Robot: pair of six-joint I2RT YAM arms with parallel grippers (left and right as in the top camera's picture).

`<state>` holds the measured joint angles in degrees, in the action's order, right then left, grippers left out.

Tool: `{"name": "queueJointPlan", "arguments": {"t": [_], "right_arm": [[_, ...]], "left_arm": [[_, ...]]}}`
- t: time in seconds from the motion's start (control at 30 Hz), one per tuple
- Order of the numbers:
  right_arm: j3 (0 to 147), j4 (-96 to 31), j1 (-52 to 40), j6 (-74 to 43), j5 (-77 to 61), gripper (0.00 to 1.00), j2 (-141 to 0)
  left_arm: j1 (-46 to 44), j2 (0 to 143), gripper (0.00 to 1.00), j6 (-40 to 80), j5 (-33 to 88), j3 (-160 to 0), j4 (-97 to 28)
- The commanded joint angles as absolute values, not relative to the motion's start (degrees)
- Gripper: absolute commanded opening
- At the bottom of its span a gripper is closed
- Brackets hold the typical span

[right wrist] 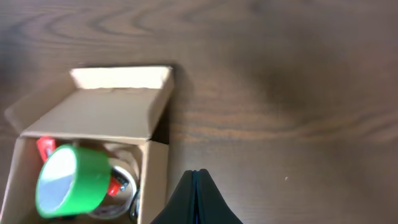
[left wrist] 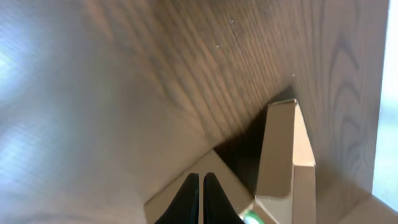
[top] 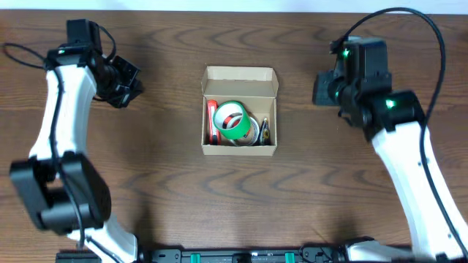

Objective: Pack container
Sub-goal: 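Move both grippers to the box lid flaps on either side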

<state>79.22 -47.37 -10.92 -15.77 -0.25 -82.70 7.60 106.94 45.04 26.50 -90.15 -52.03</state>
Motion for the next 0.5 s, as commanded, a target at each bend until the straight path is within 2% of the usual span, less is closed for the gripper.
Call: {"name": "queueJointPlan", "arguments": {"t": [0.0,0.47], "right_arm": [[80.2,-47.0,-7.8,-21.0,-8.9,0.01,-88.6],[80.2,-44.4,-3.7,-28.3,-28.8,0.01,-111.3]], "left_arm": [[8.0,111.2,0.05,43.3,33.9,-91.0,-49.9],[7.5,127.3,0.05,44.2,54.4,-91.0,-41.5]]}}
